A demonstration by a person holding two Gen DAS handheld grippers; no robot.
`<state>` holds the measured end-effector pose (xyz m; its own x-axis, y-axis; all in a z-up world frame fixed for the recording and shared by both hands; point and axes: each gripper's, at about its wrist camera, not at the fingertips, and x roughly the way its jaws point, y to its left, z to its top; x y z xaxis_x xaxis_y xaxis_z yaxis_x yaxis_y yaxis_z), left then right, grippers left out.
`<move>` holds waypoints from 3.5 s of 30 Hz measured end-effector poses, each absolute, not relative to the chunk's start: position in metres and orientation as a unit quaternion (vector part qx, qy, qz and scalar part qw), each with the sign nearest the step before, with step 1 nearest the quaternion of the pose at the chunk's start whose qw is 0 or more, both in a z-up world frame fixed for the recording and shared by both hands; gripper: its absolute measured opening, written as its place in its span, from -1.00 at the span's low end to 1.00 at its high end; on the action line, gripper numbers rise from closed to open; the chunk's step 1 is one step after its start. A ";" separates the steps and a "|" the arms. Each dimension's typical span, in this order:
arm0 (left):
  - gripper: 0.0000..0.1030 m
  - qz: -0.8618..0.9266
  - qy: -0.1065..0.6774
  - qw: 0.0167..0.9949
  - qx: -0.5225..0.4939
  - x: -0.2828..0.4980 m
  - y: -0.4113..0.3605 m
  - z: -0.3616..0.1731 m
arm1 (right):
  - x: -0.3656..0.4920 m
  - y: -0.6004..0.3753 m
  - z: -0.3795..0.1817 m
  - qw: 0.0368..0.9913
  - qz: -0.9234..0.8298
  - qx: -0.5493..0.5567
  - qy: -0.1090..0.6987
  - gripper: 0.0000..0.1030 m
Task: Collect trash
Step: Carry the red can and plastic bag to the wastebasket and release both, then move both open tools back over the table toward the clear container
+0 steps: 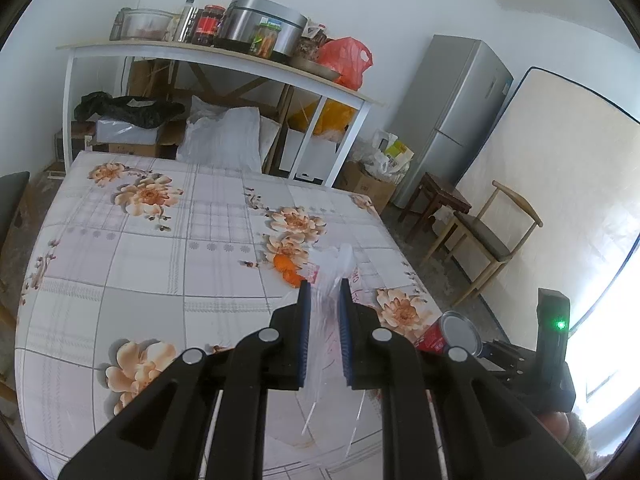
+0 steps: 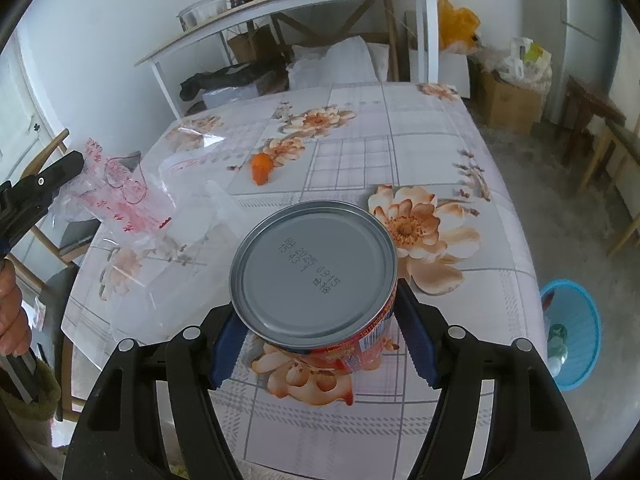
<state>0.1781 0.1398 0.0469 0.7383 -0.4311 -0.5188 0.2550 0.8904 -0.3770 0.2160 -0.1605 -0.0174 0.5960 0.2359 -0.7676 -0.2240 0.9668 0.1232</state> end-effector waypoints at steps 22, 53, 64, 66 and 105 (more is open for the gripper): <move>-0.76 -0.267 0.271 0.917 -0.121 0.187 0.083 0.101 | 0.188 -0.231 0.038 0.921 0.114 0.100 0.358 0.26; -0.59 -0.451 0.461 0.758 0.096 0.269 -0.377 0.003 | 0.089 -0.523 -0.069 0.811 -0.204 0.406 0.368 0.26; 0.13 -0.411 0.508 0.753 0.079 0.276 -0.365 -0.029 | 0.112 -0.541 -0.095 0.797 -0.196 0.415 0.393 0.26; 0.18 -0.411 0.498 0.760 0.074 0.272 -0.342 -0.013 | 0.126 -0.546 -0.102 0.795 -0.194 0.414 0.399 0.27; 0.62 -0.121 0.403 0.899 -0.123 0.176 0.144 0.027 | 0.166 -0.380 0.020 0.882 -0.007 0.272 0.385 0.52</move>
